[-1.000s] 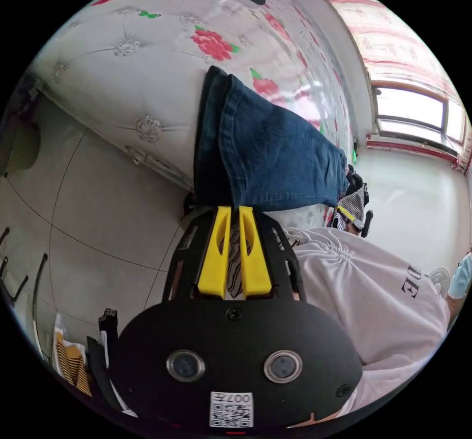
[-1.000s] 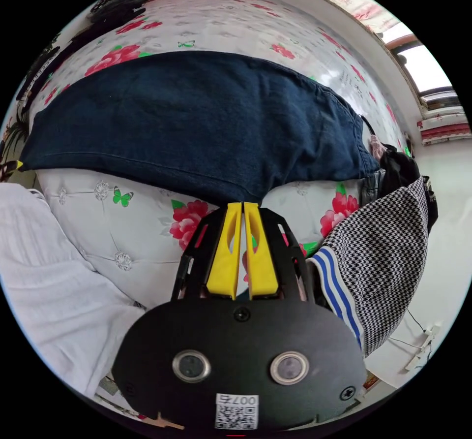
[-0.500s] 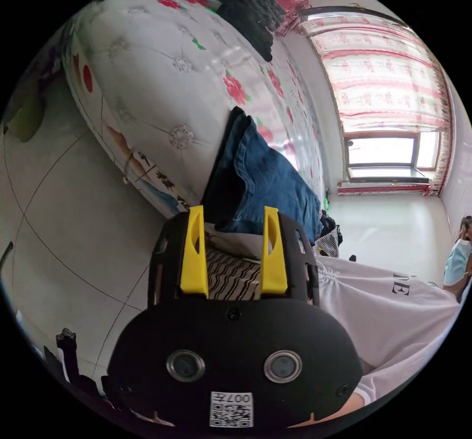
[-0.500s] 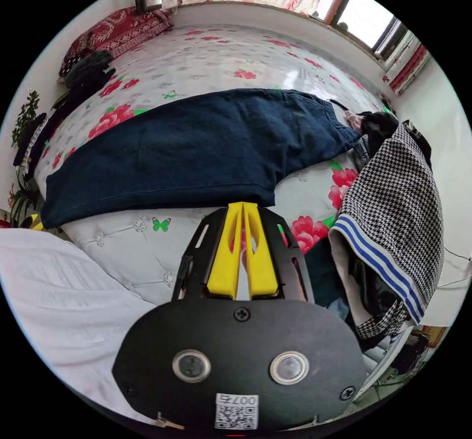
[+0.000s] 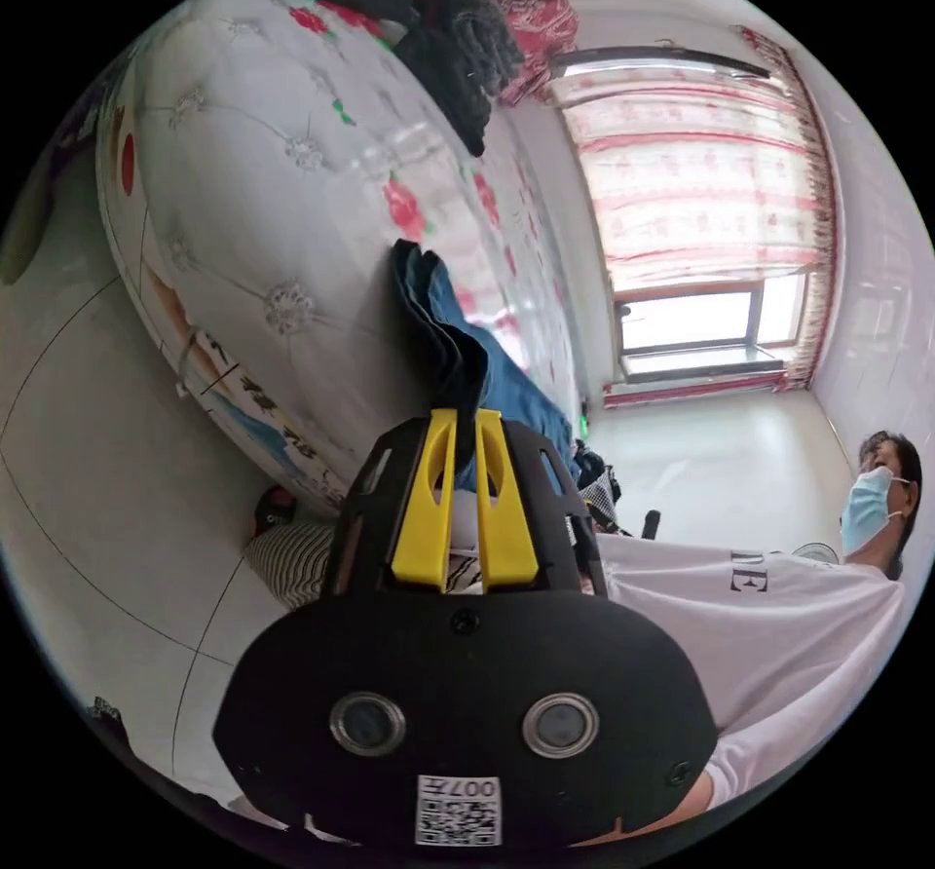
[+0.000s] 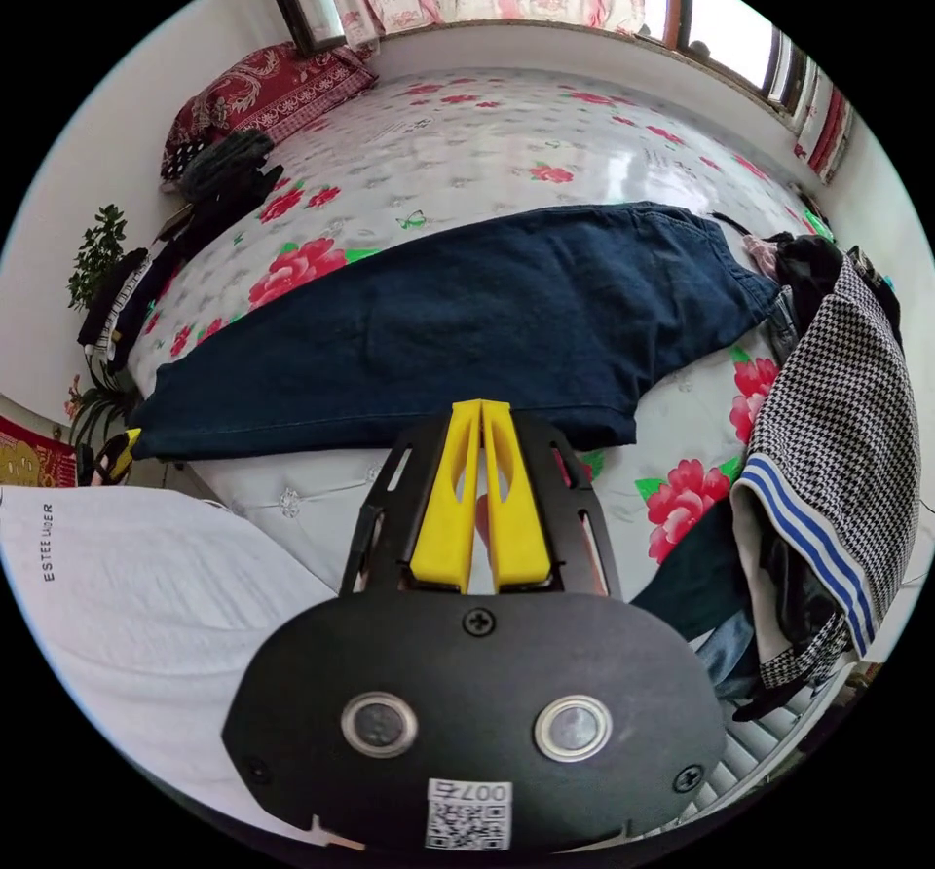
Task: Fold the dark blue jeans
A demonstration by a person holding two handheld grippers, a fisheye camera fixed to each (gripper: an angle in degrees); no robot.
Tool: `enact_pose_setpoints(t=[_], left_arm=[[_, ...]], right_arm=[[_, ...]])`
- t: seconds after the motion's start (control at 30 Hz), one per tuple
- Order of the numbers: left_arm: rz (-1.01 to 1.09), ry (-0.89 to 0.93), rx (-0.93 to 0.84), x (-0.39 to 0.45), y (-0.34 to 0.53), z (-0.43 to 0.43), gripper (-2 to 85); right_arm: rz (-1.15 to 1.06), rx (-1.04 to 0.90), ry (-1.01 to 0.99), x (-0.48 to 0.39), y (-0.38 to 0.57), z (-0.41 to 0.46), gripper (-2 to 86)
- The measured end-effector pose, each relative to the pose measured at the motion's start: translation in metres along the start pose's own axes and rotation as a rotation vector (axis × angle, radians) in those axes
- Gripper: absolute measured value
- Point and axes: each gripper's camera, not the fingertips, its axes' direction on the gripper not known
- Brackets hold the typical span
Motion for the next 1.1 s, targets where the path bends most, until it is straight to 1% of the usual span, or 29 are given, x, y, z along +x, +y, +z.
enact_pose_setpoints(t=[0.1,0.17,0.27,0.3,0.4,0.47,0.5,0.57,0.6,0.67,0.7,0.77,0.8,0.83,0.87,0.93,0.97,1.0,1.07,1.1], left_arm=[[-0.046,0.010,0.064,-0.013,0.005,-0.023,1.4],[-0.144,-0.015,0.129,-0.035,0.019,-0.045,0.9],[-0.189,-0.011,0.225,-0.042,0.038,-0.065,0.5],[-0.174,-0.010,0.233,-0.037,0.039,-0.066,0.5],[0.029,-0.033,0.188,0.021,0.024,-0.055,0.5],[0.243,-0.005,0.056,0.091,0.000,-0.022,0.8],[0.298,0.011,0.015,0.110,-0.005,-0.010,0.9],[0.524,0.050,-0.161,0.185,-0.013,0.056,1.3],[0.570,0.054,-0.205,0.201,-0.012,0.076,1.5],[0.702,0.066,-0.390,0.247,0.002,0.171,2.2],[0.719,0.062,-0.434,0.253,0.007,0.197,2.5],[0.736,0.012,-0.585,0.255,0.038,0.304,4.4],[0.722,-0.012,-0.625,0.250,0.046,0.329,5.1],[0.671,-0.052,-0.708,0.238,0.062,0.371,6.0],[0.629,-0.048,-0.751,0.230,0.076,0.397,7.2],[0.618,-0.006,-0.757,0.226,0.097,0.407,8.7],[0.651,-0.022,-0.759,0.226,0.110,0.406,8.8],[0.671,-0.046,-0.760,0.225,0.116,0.403,8.6],[0.732,-0.175,-0.735,0.213,0.132,0.387,7.9],[0.734,-0.205,-0.721,0.208,0.134,0.381,7.7]], right_arm=[[0.035,-0.005,-0.025,0.015,0.007,-0.007,-0.3],[0.047,0.000,-0.035,0.022,0.012,-0.012,-0.3],[0.051,-0.012,-0.030,0.031,0.021,-0.016,-0.3],[0.054,-0.017,-0.028,0.035,0.025,-0.018,-0.3],[0.065,-0.030,-0.040,0.047,0.029,-0.023,-0.3],[0.068,-0.022,-0.043,0.054,0.029,-0.030,-0.3],[0.067,-0.015,-0.044,0.059,0.028,-0.035,-0.3],[0.069,-0.001,-0.043,0.067,0.025,-0.044,-0.3],[0.076,0.009,-0.047,0.074,0.024,-0.049,-0.3],[0.091,0.027,-0.058,0.084,0.023,-0.058,-0.3],[0.103,0.039,-0.065,0.091,0.024,-0.063,-0.3],[0.118,0.046,-0.079,0.100,0.027,-0.067,-0.3],[0.128,0.046,-0.092,0.106,0.029,-0.068,-0.3],[0.140,0.042,-0.111,0.111,0.031,-0.069,-0.2],[0.143,0.039,-0.123,0.113,0.032,-0.070,-0.2],[0.134,0.041,-0.148,0.117,0.035,-0.074,-0.2],[0.118,0.044,-0.156,0.118,0.035,-0.076,-0.1],[0.100,0.043,-0.166,0.118,0.034,-0.077,0.1],[0.074,0.029,-0.202,0.119,0.027,-0.072,0.5],[0.059,0.013,-0.238,0.119,0.019,-0.068,0.9]])
